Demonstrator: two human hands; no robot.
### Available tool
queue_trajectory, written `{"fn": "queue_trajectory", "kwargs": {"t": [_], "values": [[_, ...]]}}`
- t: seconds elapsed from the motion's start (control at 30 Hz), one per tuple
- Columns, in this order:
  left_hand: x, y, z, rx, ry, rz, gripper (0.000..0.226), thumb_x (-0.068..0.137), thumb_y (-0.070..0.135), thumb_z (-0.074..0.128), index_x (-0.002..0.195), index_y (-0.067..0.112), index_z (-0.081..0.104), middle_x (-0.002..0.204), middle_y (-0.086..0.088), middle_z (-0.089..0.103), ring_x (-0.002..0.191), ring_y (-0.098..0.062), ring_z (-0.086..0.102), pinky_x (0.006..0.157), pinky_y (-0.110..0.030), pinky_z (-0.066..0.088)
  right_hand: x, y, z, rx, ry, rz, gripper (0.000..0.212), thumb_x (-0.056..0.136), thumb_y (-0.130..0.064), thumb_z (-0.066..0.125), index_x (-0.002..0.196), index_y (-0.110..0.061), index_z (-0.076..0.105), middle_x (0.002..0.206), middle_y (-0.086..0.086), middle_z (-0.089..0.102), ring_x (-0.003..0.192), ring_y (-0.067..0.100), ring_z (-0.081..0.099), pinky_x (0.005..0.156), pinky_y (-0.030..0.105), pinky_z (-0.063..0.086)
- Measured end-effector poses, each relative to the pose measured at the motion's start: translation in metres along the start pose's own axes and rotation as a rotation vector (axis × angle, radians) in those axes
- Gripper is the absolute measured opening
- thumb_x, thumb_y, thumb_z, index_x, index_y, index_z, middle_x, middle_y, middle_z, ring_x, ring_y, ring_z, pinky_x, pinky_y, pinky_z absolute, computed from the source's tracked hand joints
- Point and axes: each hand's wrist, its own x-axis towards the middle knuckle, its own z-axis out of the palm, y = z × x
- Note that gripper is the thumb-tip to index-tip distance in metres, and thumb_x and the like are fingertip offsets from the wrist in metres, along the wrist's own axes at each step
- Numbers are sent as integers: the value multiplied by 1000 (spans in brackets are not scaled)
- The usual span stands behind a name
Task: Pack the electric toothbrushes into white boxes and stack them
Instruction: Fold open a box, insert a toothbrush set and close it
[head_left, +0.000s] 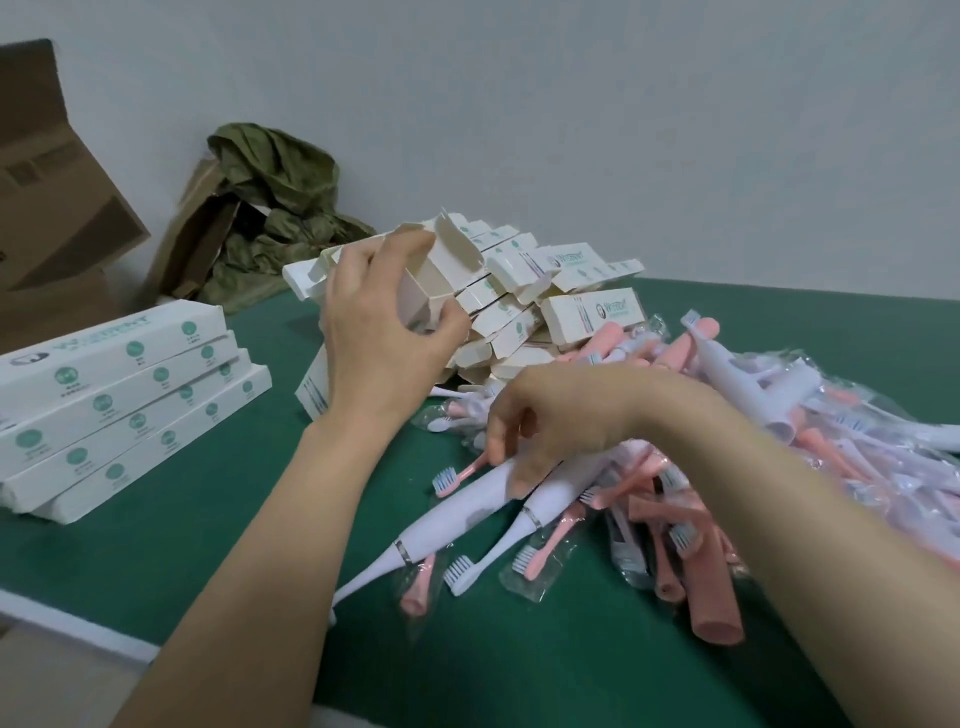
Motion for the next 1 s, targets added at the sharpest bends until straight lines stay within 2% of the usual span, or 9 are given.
{"fn": "queue_trajectory", "kwargs": {"t": [0.13,0.27,0.37,0.47,0.53,0.63,0.77,0.87,1.0], "values": [[-3,2,2,-8,-61,5,47,74,24,60,121,18,60,112,2,45,112,-22,46,100,-37,38,8,-1,8,-106,-18,26,23,74,-29,78,94,-30,67,82,-21,56,75,-2,49,65,17,39],[-4,1,2,2,-46,9,45,76,18,65,120,17,60,112,3,45,112,-21,45,99,-32,35,1,2,-1,-91,70,-29,18,75,-31,76,87,-28,63,81,-12,62,69,3,52,62,17,40],[-6,-2,2,-7,29,-10,45,76,18,65,121,17,59,112,5,42,110,-16,43,100,-35,36,-16,15,-18,263,315,-60,18,73,-28,79,85,-22,68,79,1,68,64,4,57,60,17,44],[-6,-6,4,25,102,-18,45,76,22,65,121,17,58,111,6,39,107,-11,37,99,-38,36,-26,29,-29,735,569,-116,12,76,-17,77,85,-12,71,79,2,73,75,9,68,69,16,52],[-6,-9,5,121,116,1,45,74,24,64,118,18,59,110,4,44,107,-16,39,96,-37,32,-26,33,-35,1027,788,-136,8,79,-7,72,86,-7,69,79,6,73,80,16,71,73,19,55],[-4,-14,9,302,48,20,46,73,24,67,118,21,60,113,-3,51,108,-23,41,93,-37,29,-30,36,-46,1292,1154,-122,20,80,0,70,99,-4,62,78,9,71,78,19,72,76,24,57],[-3,-16,14,366,-39,-7,47,73,30,63,119,25,57,114,0,52,108,-21,41,90,-34,27,-35,32,-52,1246,1436,-186,20,84,0,67,101,-7,60,63,-6,71,77,12,71,73,20,56],[-5,-15,18,455,-84,-1,48,73,31,64,120,26,57,115,-2,53,108,-23,42,90,-38,29,-34,25,-50,1231,1458,-228,13,86,-1,65,94,-10,61,62,-10,70,78,11,71,74,20,55],[-8,-15,19,433,-85,27,50,72,32,64,121,26,56,114,0,54,104,-20,42,83,-30,24,-26,17,-43,1137,1429,-182,14,85,-3,66,96,-10,63,67,-4,70,79,14,71,75,21,55]]}}
